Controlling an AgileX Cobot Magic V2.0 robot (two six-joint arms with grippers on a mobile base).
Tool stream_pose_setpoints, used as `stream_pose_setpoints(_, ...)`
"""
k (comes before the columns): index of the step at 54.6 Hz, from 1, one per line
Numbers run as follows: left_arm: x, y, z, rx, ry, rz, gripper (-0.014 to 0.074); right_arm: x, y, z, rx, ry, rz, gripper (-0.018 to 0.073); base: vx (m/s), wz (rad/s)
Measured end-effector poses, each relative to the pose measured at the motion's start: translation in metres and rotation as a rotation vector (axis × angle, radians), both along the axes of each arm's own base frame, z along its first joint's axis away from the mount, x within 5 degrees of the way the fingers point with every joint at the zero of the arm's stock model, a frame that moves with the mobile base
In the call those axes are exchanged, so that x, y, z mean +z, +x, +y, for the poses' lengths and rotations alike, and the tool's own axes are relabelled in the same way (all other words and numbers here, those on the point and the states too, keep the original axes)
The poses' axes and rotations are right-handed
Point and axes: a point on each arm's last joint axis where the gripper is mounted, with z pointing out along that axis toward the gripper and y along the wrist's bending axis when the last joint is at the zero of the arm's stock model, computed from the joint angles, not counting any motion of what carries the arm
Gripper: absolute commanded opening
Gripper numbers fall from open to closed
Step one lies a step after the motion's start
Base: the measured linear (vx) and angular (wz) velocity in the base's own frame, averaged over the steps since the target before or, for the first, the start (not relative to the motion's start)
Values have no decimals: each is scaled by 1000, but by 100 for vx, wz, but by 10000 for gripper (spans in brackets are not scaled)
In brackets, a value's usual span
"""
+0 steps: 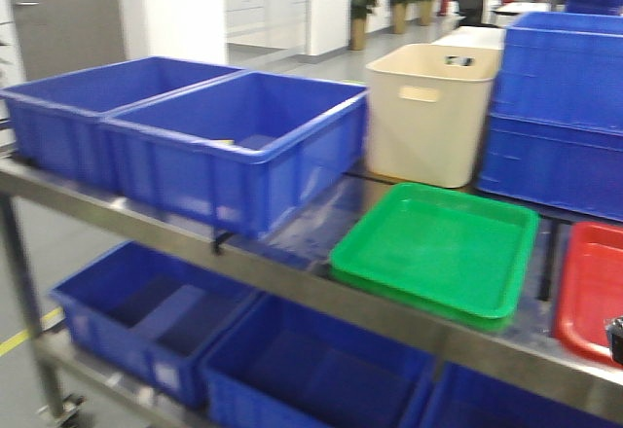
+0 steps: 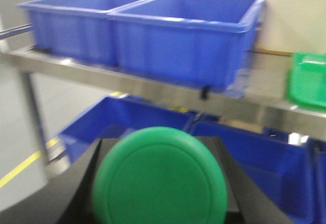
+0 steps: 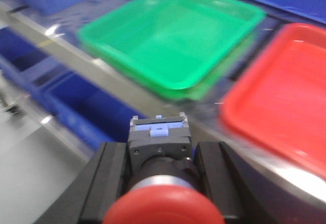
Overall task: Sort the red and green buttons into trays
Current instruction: 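Drive the base to the shelf with green and red trays, then move left gripper over green tray and right gripper over red tray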
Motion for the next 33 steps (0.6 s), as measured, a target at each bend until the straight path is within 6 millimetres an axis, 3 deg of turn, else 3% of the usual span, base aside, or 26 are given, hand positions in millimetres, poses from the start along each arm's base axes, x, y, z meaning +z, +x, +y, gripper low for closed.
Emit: stream_pose_setpoints(33,0,0,0,0,0,0,3,0,0,0,0,0,0,-9,24,-48)
